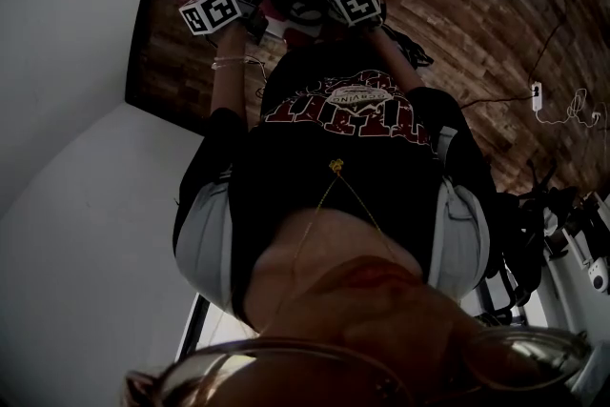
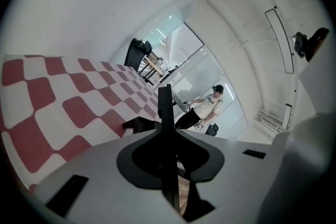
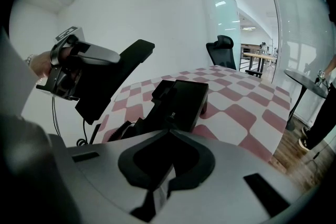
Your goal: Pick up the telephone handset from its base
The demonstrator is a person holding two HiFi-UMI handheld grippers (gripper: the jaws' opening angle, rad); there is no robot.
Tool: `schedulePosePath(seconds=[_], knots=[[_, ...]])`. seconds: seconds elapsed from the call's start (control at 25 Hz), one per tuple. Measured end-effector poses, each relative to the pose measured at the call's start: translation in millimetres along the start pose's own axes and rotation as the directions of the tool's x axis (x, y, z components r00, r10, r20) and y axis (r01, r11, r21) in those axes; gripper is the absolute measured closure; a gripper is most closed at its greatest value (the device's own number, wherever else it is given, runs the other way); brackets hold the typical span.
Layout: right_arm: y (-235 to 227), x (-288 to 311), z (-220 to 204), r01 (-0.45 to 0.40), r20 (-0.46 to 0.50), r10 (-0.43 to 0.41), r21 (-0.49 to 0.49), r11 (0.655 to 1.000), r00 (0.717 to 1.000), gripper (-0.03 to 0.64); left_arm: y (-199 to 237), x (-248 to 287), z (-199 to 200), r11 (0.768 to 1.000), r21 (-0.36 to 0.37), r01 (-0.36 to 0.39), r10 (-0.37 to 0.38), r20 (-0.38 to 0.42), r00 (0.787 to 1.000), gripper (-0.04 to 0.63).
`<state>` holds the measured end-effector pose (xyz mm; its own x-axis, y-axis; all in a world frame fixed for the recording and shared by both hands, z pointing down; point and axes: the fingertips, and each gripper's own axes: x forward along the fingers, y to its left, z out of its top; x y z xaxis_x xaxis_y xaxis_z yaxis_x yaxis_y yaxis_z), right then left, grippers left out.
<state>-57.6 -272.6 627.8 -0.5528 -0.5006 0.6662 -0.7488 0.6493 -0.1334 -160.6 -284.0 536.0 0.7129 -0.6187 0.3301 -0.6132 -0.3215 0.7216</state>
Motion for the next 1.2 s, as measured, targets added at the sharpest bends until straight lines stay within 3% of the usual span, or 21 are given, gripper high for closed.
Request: schedulePosePath(seconds=[0.24, 0.72, 1.2], knots=[[-0.8, -2.8, -3.0, -0.002, -0.004, 0.002, 0.003, 1.000, 1.000, 0.600, -8.2, -12.2, 17.3, 0.999, -0.041, 0.036, -0.033, 0.062, 0.998, 0.515], [-1.7, -5.1, -4.5, -0.009, 0.003, 0.009, 0.018, 1.000, 1.000, 0.600, -29.9, -28.0, 41.6, 0.993, -0.051, 0.107, -0.100, 0.128, 0.987, 0.515], [-4.5, -4.3, -6.5, -0.013, 0.017, 0.013, 0.039, 0.999, 1.000, 0.600, -43.3, -30.7, 48.1, 0.989, -0.044, 0.144, -0.136, 0.146, 0.980, 0.515]])
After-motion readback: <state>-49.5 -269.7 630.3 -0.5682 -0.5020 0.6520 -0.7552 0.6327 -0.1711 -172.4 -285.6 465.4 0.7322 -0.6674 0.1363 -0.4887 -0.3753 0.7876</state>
